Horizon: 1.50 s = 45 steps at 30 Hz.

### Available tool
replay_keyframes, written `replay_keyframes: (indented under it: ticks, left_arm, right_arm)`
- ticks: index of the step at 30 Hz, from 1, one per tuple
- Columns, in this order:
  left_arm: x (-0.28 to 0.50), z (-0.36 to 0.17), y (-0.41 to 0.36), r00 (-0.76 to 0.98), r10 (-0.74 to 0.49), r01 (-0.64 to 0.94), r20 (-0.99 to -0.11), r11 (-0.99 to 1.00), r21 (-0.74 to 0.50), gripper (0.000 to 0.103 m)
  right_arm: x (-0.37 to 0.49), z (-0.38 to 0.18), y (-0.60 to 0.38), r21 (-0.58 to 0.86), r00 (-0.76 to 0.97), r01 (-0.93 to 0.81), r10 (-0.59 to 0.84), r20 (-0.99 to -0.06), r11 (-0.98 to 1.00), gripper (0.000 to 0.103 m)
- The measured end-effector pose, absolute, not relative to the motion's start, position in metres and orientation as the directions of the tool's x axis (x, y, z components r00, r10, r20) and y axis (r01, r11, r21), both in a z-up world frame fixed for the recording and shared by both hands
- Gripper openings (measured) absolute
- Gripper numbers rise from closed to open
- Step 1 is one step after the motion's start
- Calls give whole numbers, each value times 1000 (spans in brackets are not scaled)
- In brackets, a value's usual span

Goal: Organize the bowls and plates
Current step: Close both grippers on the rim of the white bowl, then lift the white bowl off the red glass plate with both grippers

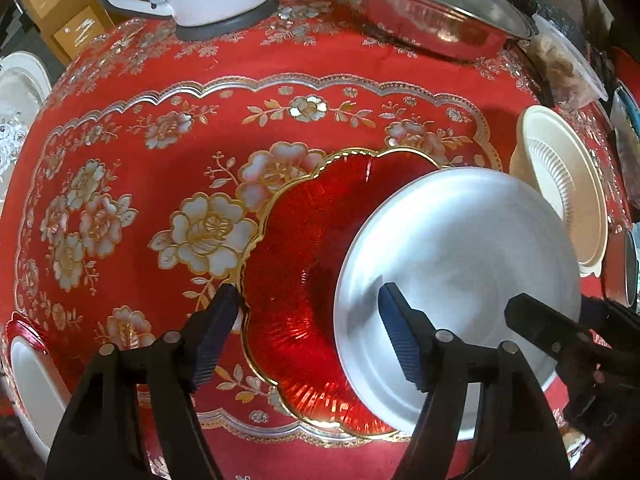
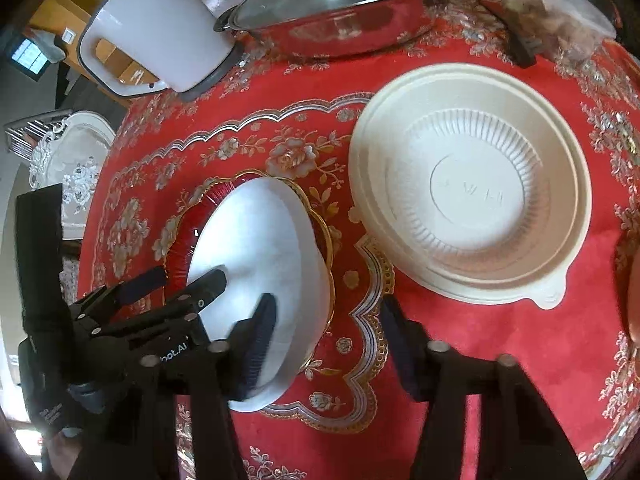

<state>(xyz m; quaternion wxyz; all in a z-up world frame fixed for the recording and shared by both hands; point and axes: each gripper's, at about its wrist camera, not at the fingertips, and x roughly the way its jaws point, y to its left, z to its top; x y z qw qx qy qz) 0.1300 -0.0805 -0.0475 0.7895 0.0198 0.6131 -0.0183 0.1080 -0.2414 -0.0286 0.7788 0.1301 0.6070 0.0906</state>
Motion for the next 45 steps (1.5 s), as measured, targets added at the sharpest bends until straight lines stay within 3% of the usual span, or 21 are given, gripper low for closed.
replay_keyframes:
  ticks: [4,6,7,9,11,22,39,40,42,43,44,45]
  left_arm:
    - [131,-49,-82,250,-33,51,-968,998,-20,73]
    - [131,-48,-83,249,-57,53,-967,998,-45,71]
    - [130,-48,-85,248,-69,57,-966,997,-57,68]
    - [128,-45,-87,250,-77,70,-965,996,-62,48]
    - [126,-42,-86,251,-84,71,-964,995,-68,40]
    - [110,-22,-71,259,-158,79,-953,987,-143,40]
    - [103,-35,-70,220,-157,83,-963,986,-142,40]
    - [103,-34,-72,222,-150,88,-963,987,-134,40]
    - [105,-35,-75,220,-147,99,-964,987,-127,40]
    - [105,-34,-76,220,-147,103,-964,987,-127,40]
    - [105,-34,-78,225,-140,109,-964,987,-118,36]
    - [105,-33,-79,230,-124,115,-965,988,-100,24]
  right_arm:
    - [107,-30,-247,326,250,15,312,-917,945,38]
    - [107,-30,-249,317,252,17,303,-919,948,29]
    - [107,-31,-251,319,250,22,304,-919,947,29]
    - [106,-32,-254,332,249,33,314,-916,943,26]
    - [102,-31,-258,323,258,43,302,-918,945,26]
    - [90,-13,-261,350,294,35,325,-899,936,25]
    - [92,-27,-252,369,250,35,350,-903,929,23]
    - [93,-30,-253,386,248,40,365,-897,922,22]
    - [95,-37,-253,415,239,57,391,-889,908,9]
    - [96,-40,-254,417,236,61,392,-889,907,9]
    - [96,-41,-254,425,235,64,400,-886,903,8]
    - [95,-41,-254,433,237,63,408,-882,899,8]
